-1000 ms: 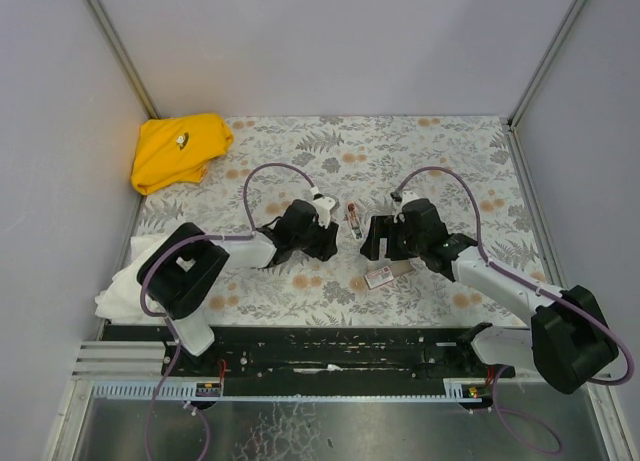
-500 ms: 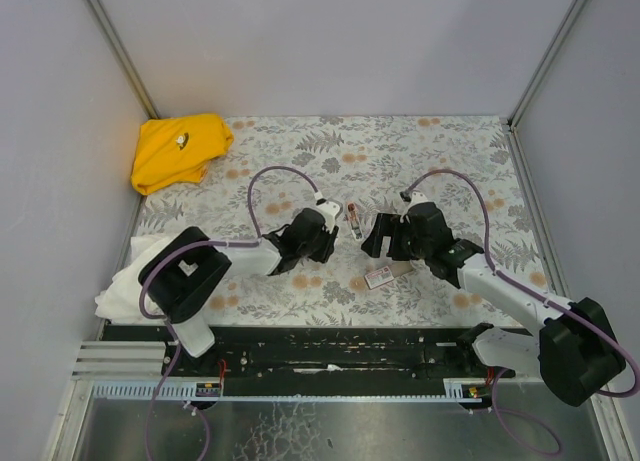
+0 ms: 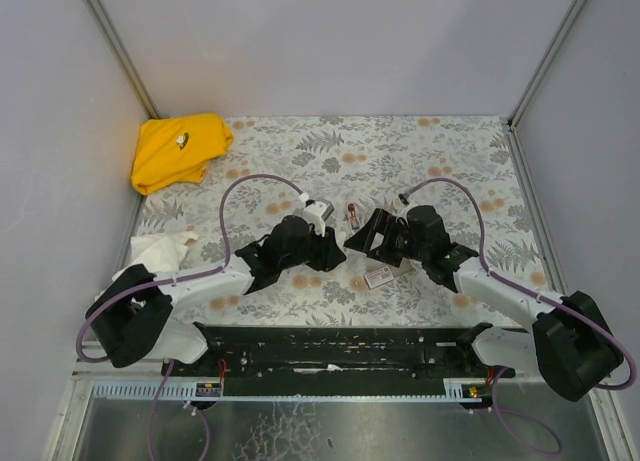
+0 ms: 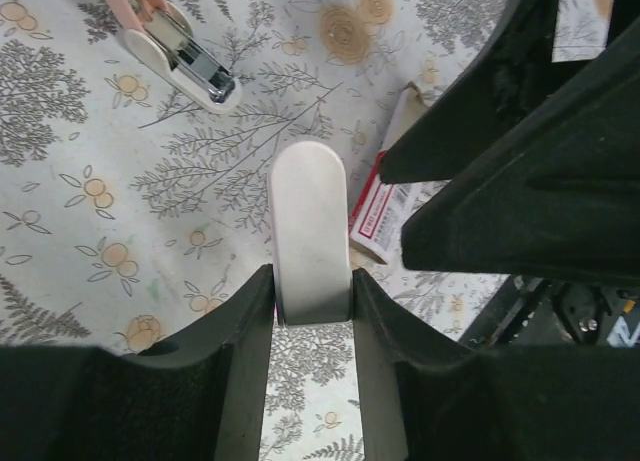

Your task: Load the staples into the stapler

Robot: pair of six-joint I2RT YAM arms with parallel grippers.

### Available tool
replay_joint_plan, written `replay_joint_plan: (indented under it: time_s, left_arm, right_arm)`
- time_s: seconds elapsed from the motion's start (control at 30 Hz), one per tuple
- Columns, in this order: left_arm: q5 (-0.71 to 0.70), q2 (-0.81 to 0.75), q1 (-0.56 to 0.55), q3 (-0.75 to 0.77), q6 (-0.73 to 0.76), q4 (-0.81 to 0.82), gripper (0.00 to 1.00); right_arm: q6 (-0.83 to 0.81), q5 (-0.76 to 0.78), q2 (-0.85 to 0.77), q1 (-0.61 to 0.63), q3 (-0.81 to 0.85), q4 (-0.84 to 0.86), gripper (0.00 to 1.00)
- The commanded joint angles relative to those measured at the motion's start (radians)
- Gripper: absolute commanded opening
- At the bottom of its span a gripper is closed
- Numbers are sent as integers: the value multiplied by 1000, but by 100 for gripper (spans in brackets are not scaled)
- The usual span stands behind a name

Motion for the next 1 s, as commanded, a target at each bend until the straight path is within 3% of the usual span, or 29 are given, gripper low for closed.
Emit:
replay_joint_plan:
  time_s: [0.0,0.2,0.27,0.33,0.5,0.53,0.7,0.73,0.77,0.83,0.9,0.97]
  left_arm:
    - [65,-43,-23,-22,-51,9,0]
    - [70,-79,-74,-13,-49,26,0]
    - [57,-87,-79,-11,-54,27,0]
    - [41,-90,-81,-9,-64,25,0]
    - [18,-89,-84,-9,-73,9,0]
    - [18,-89,-85,-9,-74,7,0]
    - [22,-92,-85,-3,-74,-6,0]
    - [19,-94,-86,-2,-73,-12,0]
    - [10,-97,-86,-3,-73,-19,0]
    - [-7,-103,-85,-5,-71,-39,0]
    - [-29,-110,-84,-8,-70,-58,0]
    - [-61,-113,-84,-7,-68,-86,0]
  right_arm:
    - [103,-60,21,27,17,120,99]
    - [129,-58,74,62,32,134,100]
    - [142,-60,82,72,24,155,95]
    - [156,-51,77,76,14,167,77]
    - [152,8,27,76,3,120,9]
    - [150,22,19,76,2,105,1]
    - [142,60,-6,76,-4,86,0]
    - [135,66,-6,76,1,74,0]
    - [123,71,-8,76,9,59,12]
    - [89,89,-17,76,27,20,58]
    - [52,125,-34,76,49,-41,92]
    - [8,185,-57,75,71,-109,100]
